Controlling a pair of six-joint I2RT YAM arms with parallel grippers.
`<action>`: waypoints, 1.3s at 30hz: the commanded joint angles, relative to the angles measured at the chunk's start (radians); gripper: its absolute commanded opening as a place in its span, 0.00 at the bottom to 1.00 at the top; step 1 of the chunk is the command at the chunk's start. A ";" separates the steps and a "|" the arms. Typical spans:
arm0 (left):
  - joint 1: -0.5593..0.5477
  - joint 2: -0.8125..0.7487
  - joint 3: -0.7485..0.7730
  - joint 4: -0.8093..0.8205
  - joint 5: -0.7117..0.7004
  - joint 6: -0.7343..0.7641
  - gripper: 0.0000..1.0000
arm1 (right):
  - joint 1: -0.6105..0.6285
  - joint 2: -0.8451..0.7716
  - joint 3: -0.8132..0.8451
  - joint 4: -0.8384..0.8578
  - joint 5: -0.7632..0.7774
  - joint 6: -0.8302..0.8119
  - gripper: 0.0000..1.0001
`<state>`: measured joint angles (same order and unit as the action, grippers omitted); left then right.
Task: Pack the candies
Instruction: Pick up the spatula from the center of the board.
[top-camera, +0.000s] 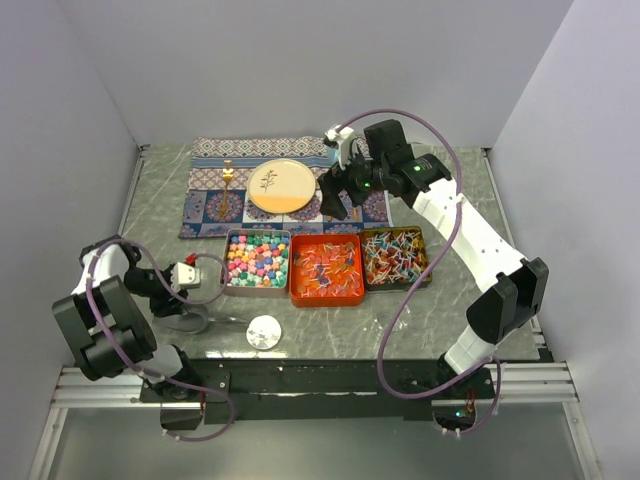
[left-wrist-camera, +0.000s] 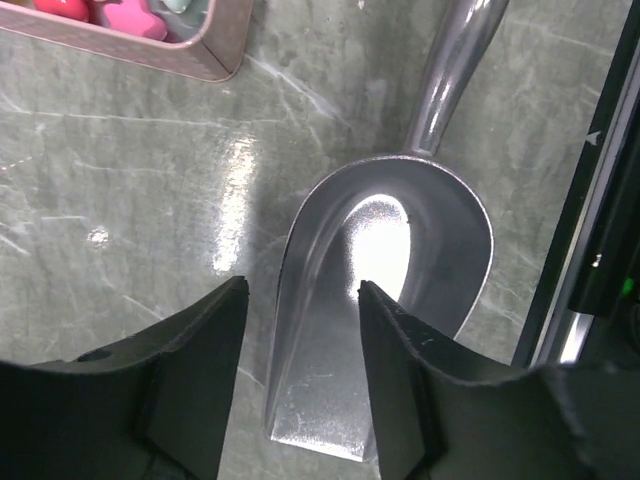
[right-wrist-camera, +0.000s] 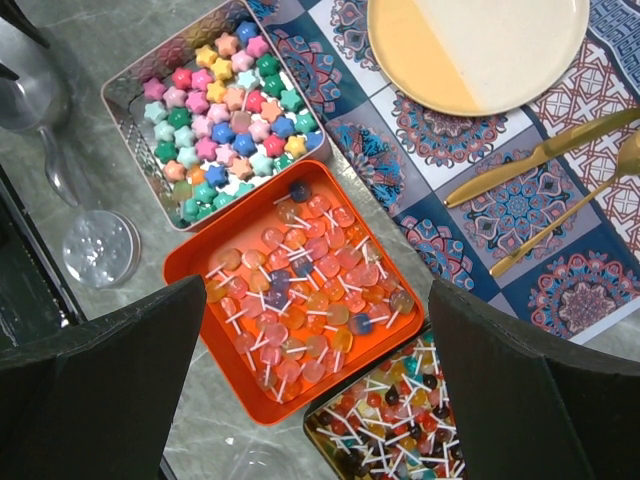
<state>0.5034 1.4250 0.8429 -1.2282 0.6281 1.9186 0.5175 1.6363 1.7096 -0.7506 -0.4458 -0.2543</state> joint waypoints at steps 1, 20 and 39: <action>-0.014 -0.001 -0.047 0.045 -0.002 0.033 0.54 | 0.006 -0.039 0.019 0.022 0.013 0.004 1.00; 0.014 -0.003 -0.042 -0.002 0.062 0.007 0.01 | 0.047 -0.009 0.091 -0.081 -0.105 -0.130 1.00; -0.261 -0.005 0.453 0.039 0.447 -0.553 0.01 | 0.180 0.226 0.424 -0.067 -0.397 -0.368 0.96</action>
<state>0.3038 1.3987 1.2057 -1.2545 0.9508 1.5623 0.6201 1.8442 2.0907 -0.8059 -0.8227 -0.5472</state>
